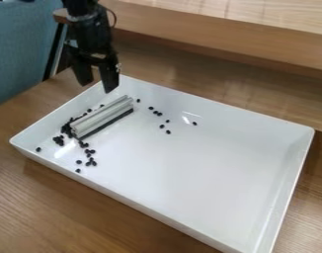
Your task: Sweep into pile
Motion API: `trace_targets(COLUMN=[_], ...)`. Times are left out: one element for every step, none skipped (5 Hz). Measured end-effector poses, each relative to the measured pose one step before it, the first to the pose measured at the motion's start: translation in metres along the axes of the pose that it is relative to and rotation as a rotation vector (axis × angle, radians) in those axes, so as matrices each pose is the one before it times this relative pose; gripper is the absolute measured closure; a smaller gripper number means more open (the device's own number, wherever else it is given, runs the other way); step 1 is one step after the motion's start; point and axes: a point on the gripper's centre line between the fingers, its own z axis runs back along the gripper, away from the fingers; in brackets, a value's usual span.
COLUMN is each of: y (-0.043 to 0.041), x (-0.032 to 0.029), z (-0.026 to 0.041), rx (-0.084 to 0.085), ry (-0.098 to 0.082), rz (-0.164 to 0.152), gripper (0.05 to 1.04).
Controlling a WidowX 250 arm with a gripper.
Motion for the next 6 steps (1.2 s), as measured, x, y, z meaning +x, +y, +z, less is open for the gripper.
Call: trace_targets(y=[-0.02751, -0.02877, -0.0275, -0.03989, -0.01674, -0.01878], x=[0.00224, -0.00212, 0.00047, 0.01134, 0.00141, 0.00917], z=[0.00648, -0.01023, -0.01201, -0.00723, 0.00048, 0.00506], rx=[-0.0505, -0.0391, -0.027, 0.0149, 0.0021, -0.0028], ry=[0.0007, 0.053, 0.0363, 0.0187, 0.0211, -0.0284], rz=[-0.0348, -0.0228, -0.031, -0.0908, -0.0395, -0.0255], gripper=[0.091, 0.091, 0.091, 0.091, 0.091, 0.091])
